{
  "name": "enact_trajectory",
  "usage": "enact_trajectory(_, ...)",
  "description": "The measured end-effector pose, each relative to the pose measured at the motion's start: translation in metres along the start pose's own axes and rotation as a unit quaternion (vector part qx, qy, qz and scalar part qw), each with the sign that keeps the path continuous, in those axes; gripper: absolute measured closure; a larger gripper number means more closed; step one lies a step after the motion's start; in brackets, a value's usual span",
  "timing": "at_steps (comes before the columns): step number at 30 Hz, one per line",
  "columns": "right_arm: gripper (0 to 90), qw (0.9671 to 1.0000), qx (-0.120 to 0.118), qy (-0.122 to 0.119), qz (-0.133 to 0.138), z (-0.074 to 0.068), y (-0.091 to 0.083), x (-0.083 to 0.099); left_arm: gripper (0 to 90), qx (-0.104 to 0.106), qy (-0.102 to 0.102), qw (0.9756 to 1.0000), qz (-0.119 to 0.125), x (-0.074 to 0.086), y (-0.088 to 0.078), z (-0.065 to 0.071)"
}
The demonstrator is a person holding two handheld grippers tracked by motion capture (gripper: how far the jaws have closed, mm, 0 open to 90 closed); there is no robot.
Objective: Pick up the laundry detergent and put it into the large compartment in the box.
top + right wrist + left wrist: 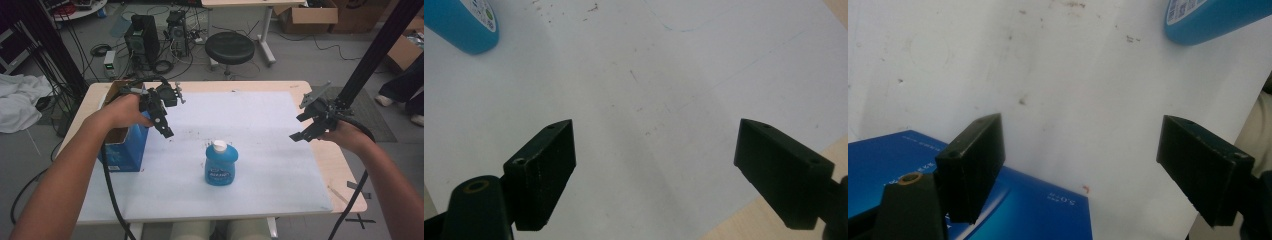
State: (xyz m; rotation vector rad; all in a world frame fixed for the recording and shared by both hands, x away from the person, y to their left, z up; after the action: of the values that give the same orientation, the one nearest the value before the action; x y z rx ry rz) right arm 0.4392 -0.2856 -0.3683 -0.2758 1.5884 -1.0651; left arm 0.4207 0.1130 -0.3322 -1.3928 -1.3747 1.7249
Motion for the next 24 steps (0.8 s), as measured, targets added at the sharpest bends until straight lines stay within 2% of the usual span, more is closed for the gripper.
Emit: enact_trajectory(24, 16.7, 1.0, -0.006, -0.003, 0.005, -0.0034, 0.0019, -0.0041, 20.0, -0.005, 0.004, 1.0, 0.001, -0.0028, -0.0035, 0.001)
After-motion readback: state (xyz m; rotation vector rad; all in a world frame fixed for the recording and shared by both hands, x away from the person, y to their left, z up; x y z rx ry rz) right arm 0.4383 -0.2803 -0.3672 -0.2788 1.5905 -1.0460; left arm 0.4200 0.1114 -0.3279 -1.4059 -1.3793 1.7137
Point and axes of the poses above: each handheld gripper's, and its own axes: y roughly forward along the jaws, x roughly out of its underside, z roughly to its right, the point moved 8 cm from there along y, roughly forward along the jaws, and after that the axes turned 13 degrees about z, right-handed, at the moved point
